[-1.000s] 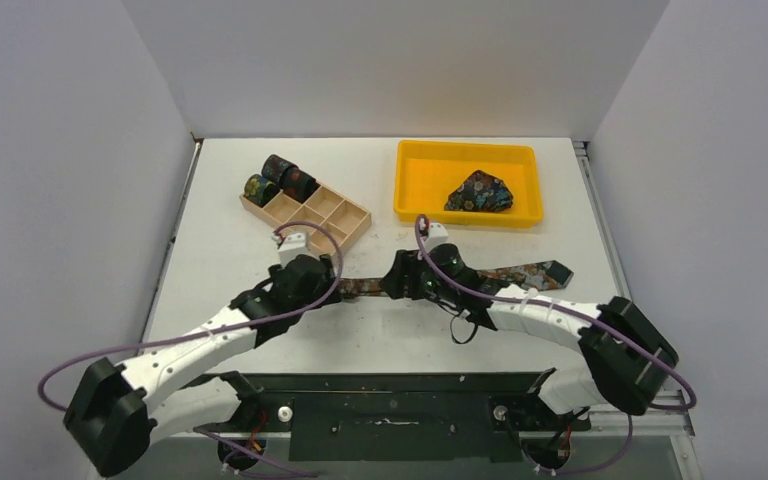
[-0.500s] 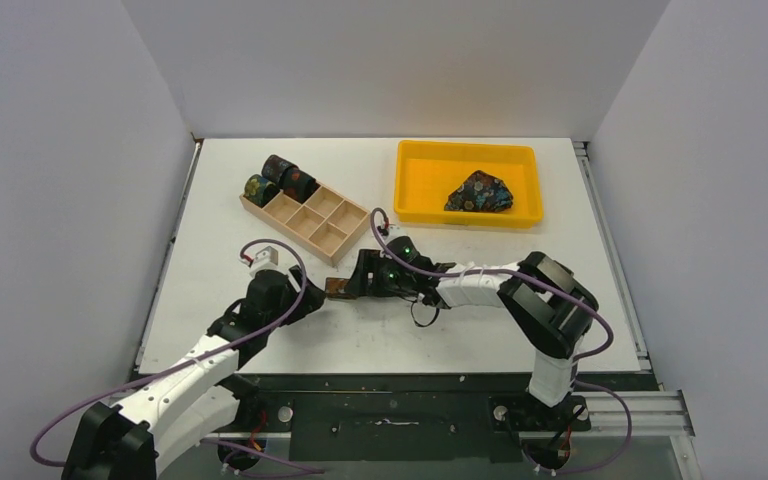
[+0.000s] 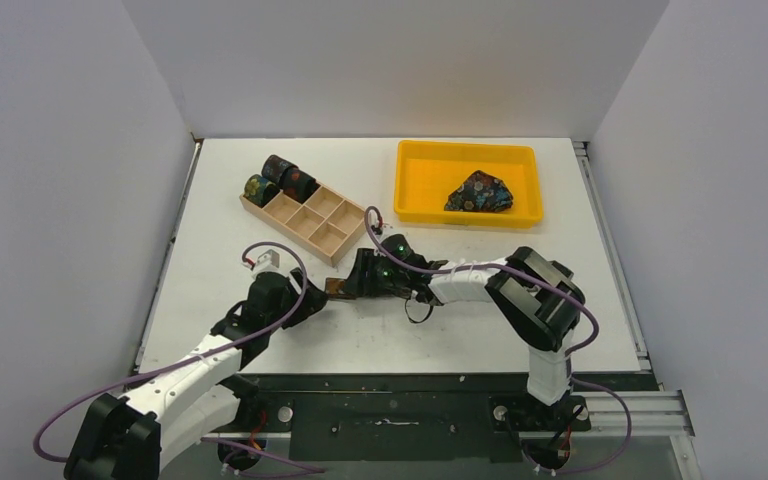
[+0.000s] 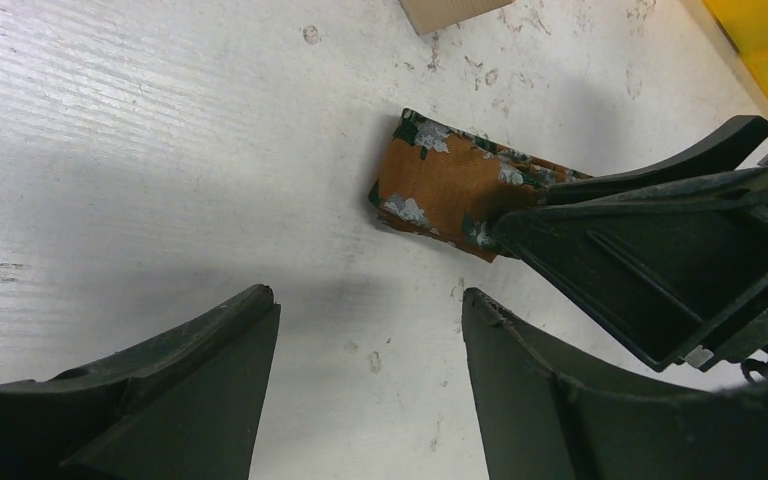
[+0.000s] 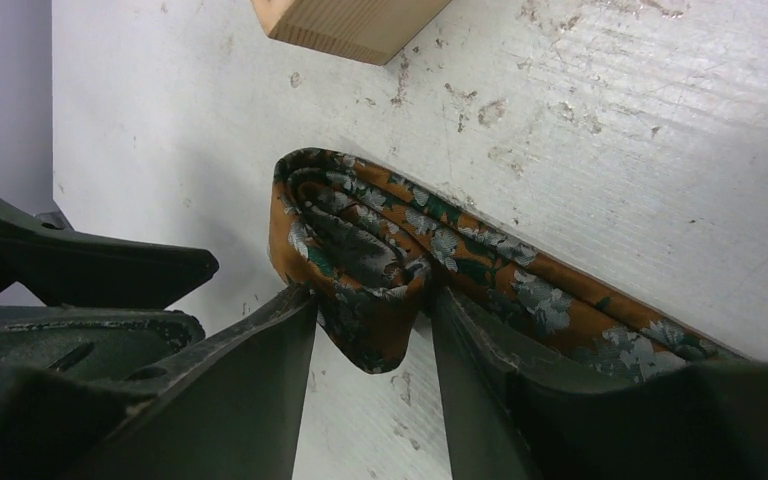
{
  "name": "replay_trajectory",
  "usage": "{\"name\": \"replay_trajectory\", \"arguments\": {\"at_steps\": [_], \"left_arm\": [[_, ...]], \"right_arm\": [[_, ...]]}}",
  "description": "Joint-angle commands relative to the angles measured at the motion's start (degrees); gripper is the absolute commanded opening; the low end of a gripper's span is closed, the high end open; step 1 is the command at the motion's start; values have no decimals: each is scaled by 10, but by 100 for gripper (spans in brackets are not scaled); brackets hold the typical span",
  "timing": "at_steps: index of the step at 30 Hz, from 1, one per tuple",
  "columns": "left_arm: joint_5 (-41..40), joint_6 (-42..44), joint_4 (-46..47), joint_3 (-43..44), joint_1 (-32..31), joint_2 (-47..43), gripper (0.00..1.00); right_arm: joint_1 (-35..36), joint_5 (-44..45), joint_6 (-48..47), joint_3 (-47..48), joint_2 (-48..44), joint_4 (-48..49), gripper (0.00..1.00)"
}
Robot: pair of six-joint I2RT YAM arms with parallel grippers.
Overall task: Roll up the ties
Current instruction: Roll the tie at the center of the board.
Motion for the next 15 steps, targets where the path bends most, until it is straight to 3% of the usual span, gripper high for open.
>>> {"name": "replay_trajectory", "arguments": {"at_steps": [1, 10, 15], "left_arm": [[9, -4, 32, -2, 4, 2, 65], [12, -1, 54, -8, 7, 5, 65], [17, -1, 64, -12, 8, 14, 64]], "right_arm": [[-2, -21, -2, 28, 17, 28, 44], [-5, -33, -39, 53, 22, 13, 20], [-5, -36, -76, 79, 28, -23, 15]]}}
